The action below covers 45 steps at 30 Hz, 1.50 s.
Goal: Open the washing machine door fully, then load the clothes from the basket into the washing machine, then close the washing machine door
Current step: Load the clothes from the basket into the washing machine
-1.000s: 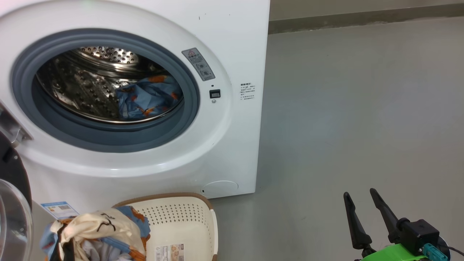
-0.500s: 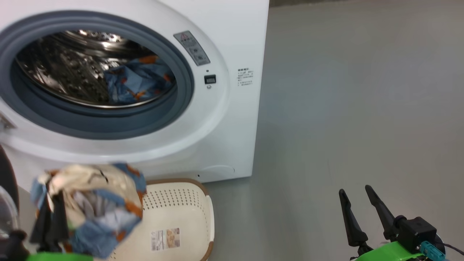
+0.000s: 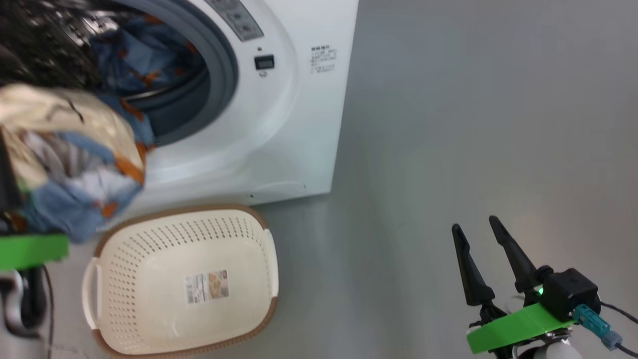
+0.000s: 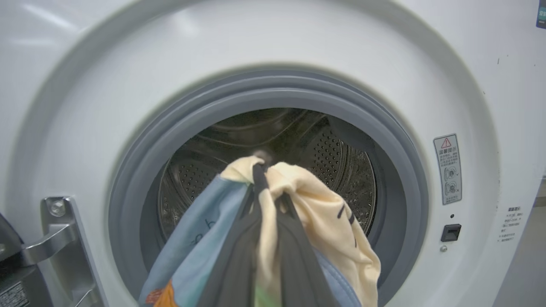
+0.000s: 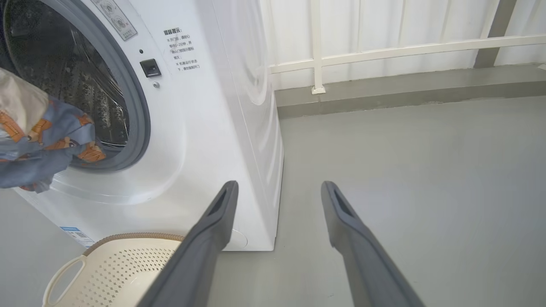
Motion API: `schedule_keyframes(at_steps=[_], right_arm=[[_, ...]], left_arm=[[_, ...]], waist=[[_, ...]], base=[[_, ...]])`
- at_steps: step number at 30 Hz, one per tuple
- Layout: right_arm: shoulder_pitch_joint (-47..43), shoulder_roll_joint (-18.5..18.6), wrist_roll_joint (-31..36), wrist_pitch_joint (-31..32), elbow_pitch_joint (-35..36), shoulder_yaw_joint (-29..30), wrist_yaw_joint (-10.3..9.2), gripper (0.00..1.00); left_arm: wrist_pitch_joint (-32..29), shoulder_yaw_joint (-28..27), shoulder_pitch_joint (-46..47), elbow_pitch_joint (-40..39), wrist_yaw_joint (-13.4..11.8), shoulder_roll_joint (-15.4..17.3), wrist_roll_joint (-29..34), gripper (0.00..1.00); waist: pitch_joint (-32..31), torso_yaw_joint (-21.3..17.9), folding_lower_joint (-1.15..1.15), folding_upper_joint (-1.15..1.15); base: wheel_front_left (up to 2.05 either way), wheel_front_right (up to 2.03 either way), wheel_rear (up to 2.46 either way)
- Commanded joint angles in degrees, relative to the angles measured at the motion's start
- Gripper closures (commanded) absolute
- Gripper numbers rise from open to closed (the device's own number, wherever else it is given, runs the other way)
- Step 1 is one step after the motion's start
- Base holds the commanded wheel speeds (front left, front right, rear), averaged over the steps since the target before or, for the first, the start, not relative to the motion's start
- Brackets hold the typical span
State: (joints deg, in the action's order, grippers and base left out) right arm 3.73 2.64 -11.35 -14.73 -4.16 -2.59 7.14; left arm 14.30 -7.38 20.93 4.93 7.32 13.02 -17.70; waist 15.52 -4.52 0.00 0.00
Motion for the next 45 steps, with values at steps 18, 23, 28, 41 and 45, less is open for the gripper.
schedule_keyframes(at_steps=[18,23,28,41,45], right_arm=[[5.7,0.2,-2.7,-0.3,5.4,-3.8,0.35,0.0],[6.7,0.2,-3.4,-0.3,5.7,-4.5,0.35,0.0],[6.9,0.2,-4.2,-0.3,5.3,-5.6,0.35,0.0],[5.7,0.2,-5.3,-0.3,5.3,-8.3,0.35,0.0],[5.7,0.2,-5.6,-0.3,5.4,-9.2,0.35,0.0]], left_arm=[[0.7,5.5,20.7,10.1,0.2,9.7,-6.1,1.0],[0.7,11.1,27.6,16.6,0.2,13.4,-8.9,1.0],[-1.3,15.7,34.7,23.3,0.2,15.9,-12.4,1.0],[-10.2,23.1,49.4,31.8,0.2,22.1,-17.6,1.0],[-10.1,24.7,51.9,31.9,0.2,22.7,-18.4,1.0]], waist=[[20.3,-4.6,0.0,0.0],[23.3,-5.0,0.0,0.0],[24.6,-5.6,0.0,0.0],[27.9,-7.9,0.0,0.0],[28.9,-8.4,0.0,0.0]], base=[[0.0,0.0,0.0],[0.0,0.0,0.0],[0.0,0.0,0.0],[0.0,0.0,0.0],[0.0,0.0,0.0]])
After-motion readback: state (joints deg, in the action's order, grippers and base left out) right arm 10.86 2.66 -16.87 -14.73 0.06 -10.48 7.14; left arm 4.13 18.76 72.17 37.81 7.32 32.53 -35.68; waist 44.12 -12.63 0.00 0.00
